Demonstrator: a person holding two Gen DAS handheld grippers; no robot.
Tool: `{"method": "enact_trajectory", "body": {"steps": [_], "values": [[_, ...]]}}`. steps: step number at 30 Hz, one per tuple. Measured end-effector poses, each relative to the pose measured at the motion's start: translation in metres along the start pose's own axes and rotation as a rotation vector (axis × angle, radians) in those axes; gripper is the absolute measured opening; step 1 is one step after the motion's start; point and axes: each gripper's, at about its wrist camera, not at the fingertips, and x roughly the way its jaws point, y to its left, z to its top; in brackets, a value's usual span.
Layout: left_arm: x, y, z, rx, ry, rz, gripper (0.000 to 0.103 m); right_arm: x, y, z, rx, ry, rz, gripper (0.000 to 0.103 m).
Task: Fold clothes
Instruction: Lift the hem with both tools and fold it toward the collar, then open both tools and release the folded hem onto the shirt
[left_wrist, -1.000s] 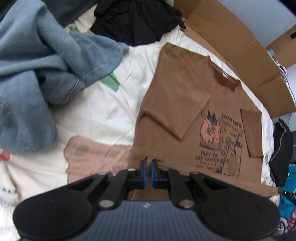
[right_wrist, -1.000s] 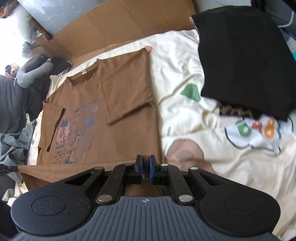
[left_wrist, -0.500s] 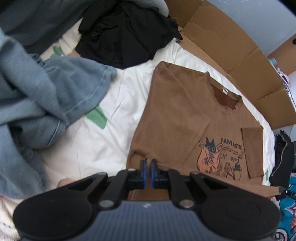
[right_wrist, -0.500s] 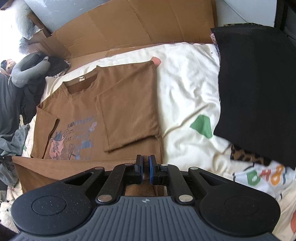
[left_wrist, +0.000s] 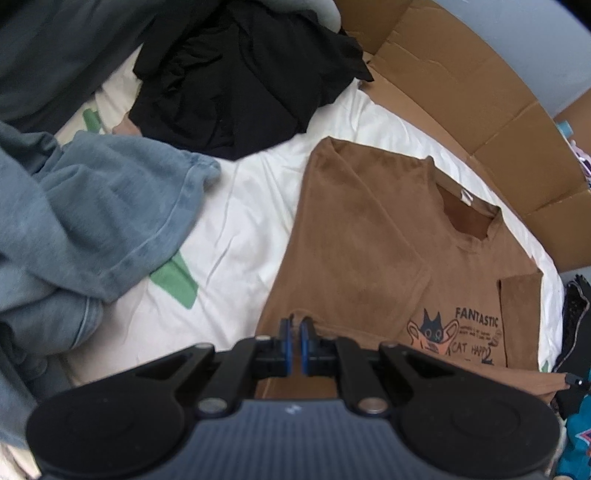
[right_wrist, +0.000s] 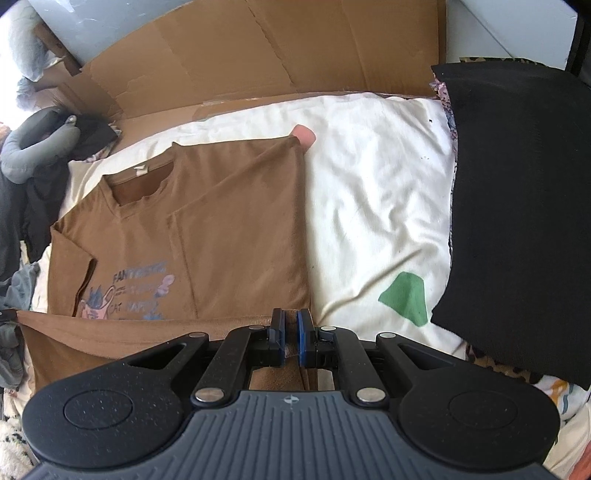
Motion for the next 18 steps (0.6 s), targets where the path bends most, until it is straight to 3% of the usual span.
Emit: {"method": "enact_trajectory", "body": {"steps": [5, 7, 9, 10, 11, 18], "values": [[0.008, 0.003, 0.005, -0.043, 0.009, 0.005, 0.009, 0.006, 0.004, 0.003, 0.020, -0.042, -0.015, 0.009], [0.003, 0.002, 0.004, -0.031, -0.001, 0.025, 0.016, 0.000, 0.004, 0.004, 0.045, -0.057, -0.019, 0.011], [-0.005, 0.003, 0.002, -0.021, -0.013, 0.012, 0.024, -0.008, 0.003, 0.006, 0.071, -0.071, -0.020, 0.021], [-0.011, 0.004, 0.001, -0.015, -0.017, 0.004, 0.029, -0.013, 0.004, 0.005, 0.069, -0.077, -0.021, 0.036], [-0.016, 0.005, 0.000, -0.007, -0.021, 0.002, 0.031, -0.020, 0.005, 0.004, 0.059, -0.083, -0.023, 0.040], [-0.061, 0.005, -0.014, 0.073, -0.071, 0.017, 0.050, -0.072, 0.006, -0.002, 0.029, -0.112, -0.028, 0.045]]}}
